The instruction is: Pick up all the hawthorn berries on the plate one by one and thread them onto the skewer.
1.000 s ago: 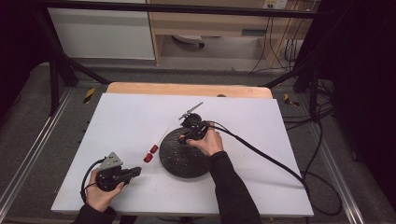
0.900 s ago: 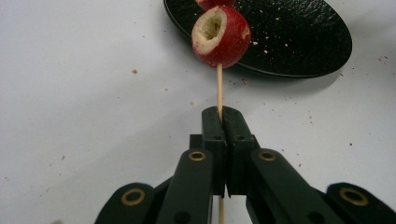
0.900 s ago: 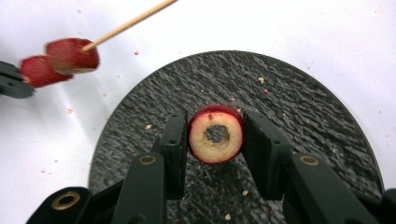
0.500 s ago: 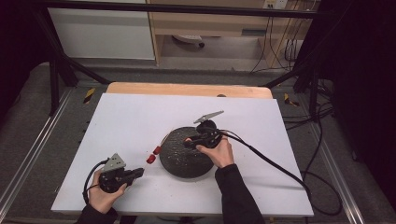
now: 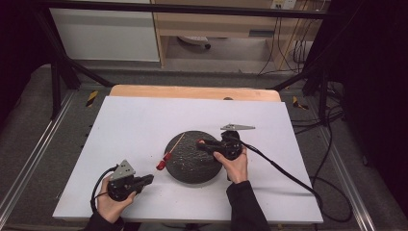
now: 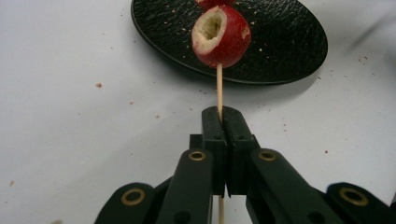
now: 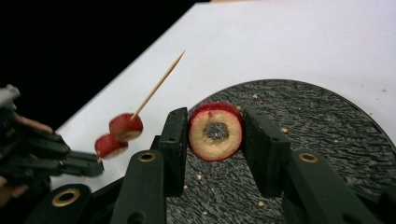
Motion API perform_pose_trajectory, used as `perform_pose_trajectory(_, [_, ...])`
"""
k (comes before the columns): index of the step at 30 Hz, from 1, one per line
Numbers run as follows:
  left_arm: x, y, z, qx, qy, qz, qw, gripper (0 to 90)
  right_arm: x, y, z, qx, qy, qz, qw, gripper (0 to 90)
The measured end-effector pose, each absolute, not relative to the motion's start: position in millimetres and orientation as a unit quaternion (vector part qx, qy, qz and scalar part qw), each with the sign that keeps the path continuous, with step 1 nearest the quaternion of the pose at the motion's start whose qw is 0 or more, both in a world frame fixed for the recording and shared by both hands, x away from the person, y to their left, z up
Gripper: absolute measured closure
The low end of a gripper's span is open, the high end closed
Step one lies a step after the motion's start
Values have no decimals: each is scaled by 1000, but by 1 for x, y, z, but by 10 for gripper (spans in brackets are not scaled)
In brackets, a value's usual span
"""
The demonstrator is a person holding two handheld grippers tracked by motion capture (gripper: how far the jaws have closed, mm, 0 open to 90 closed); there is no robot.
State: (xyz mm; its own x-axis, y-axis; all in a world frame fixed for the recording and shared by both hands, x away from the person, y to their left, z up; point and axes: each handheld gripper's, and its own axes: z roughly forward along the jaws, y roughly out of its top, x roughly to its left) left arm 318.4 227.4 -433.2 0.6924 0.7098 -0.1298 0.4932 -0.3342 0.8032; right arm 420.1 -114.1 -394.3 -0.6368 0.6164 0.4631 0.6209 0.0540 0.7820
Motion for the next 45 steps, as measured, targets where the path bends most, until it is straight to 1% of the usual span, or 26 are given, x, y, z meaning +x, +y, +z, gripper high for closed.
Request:
perform_pose_trajectory(9, [316,220,-432,797,376,127,456,887,414,-125,-407,-464,-650,-602,18,623])
perform_pose_trajectory(18, [314,211,-429,785,379,131,471,887,415,-127,-403,-477,-598,-644,21,623])
perform_pose_trajectory(27, [313,199,-424,775,376,127,491,887,417,-130,-394,-486,-544,-683,13,624])
perform_pose_trajectory(31, [314,195,-424,770,378,117,500,887,419,-132,-390,-487,-523,-699,2,624])
perform_pose_trajectory(41, [317,182,-421,770,372,111,506,887,424,-134,-388,-484,-486,-727,-10,625])
perform_pose_trajectory(45, [317,179,-420,767,373,110,510,887,425,-134,-388,-488,-475,-732,-7,626])
